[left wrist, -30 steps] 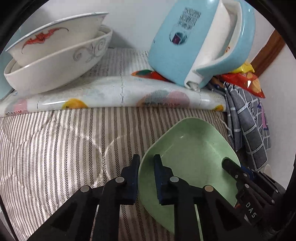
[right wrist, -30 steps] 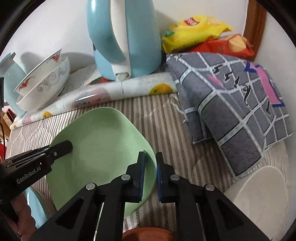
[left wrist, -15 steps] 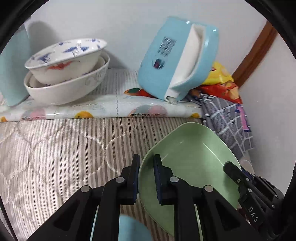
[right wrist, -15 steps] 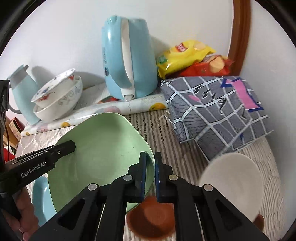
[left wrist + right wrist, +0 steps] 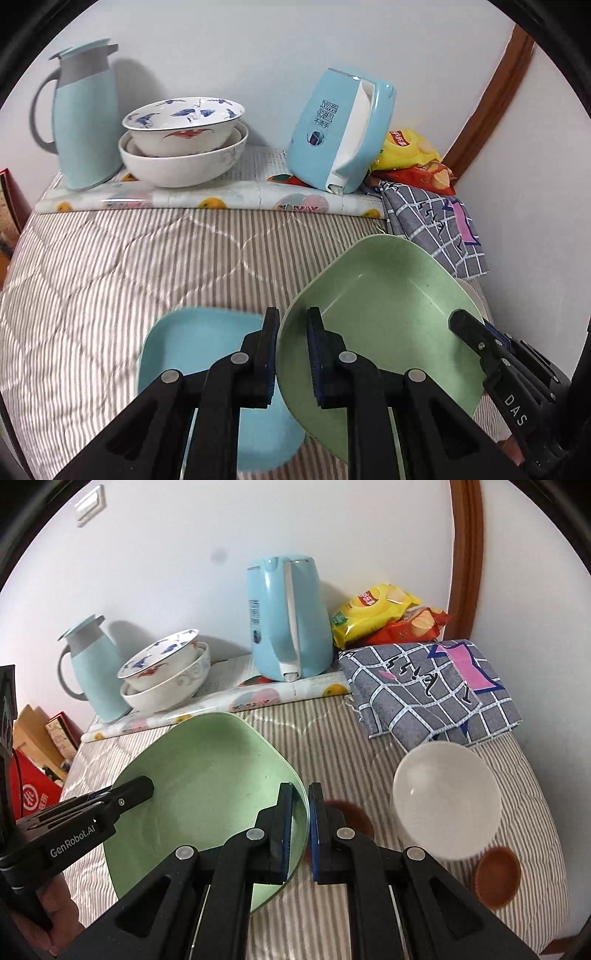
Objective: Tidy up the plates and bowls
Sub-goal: 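Carry the green plate over and lower it onto the blue plate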
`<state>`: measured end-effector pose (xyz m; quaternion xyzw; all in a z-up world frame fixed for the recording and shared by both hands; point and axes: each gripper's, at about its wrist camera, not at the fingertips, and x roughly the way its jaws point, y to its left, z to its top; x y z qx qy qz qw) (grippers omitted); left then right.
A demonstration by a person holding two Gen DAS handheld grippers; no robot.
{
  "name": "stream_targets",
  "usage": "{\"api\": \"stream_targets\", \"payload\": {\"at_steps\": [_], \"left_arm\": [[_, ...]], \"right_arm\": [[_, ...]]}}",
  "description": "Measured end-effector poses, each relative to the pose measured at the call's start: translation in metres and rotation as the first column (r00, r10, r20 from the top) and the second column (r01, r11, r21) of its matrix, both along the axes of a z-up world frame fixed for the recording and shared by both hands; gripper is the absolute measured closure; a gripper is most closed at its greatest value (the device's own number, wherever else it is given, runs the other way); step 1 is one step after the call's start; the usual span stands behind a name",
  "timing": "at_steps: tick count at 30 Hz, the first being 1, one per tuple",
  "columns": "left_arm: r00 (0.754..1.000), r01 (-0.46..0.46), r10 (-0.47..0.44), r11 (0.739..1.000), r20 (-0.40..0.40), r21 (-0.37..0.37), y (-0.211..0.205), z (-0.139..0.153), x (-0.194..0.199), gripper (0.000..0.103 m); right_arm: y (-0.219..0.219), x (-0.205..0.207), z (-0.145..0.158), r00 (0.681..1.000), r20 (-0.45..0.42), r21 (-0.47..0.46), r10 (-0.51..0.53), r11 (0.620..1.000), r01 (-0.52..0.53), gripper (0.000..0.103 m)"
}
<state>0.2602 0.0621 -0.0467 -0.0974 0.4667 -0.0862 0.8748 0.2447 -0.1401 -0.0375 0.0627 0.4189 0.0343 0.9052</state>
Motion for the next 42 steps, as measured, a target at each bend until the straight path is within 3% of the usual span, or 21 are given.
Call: {"api": "stream_targets", "payload": {"at_steps": [10,24,42], "left_arm": [[1.0,-0.009,0.009,1.0,0.008,-0.01,0.009,0.004,-0.048,0.088],[0.999,-0.051,0.051,0.999,-0.004,0.001,0.033,-0.008,-0.089,0.088],[0.987,-0.14,0.14,0.99,-0.073,-0.003,0.076,-0.043,-0.085,0.088]], "right_arm": [[0.006,-0.049,0.007,1.0,0.021,0.01,0.004,1.0,-0.004,0.094],[0.027,-0.081,-0.003,0.999,0.016,0.024,0.049,0.998,-0.049,0.094],[0.068,-0.055,-0.033,0.986,-0.047,0.024,0.158,0.987,-0.157,0.094]]}}
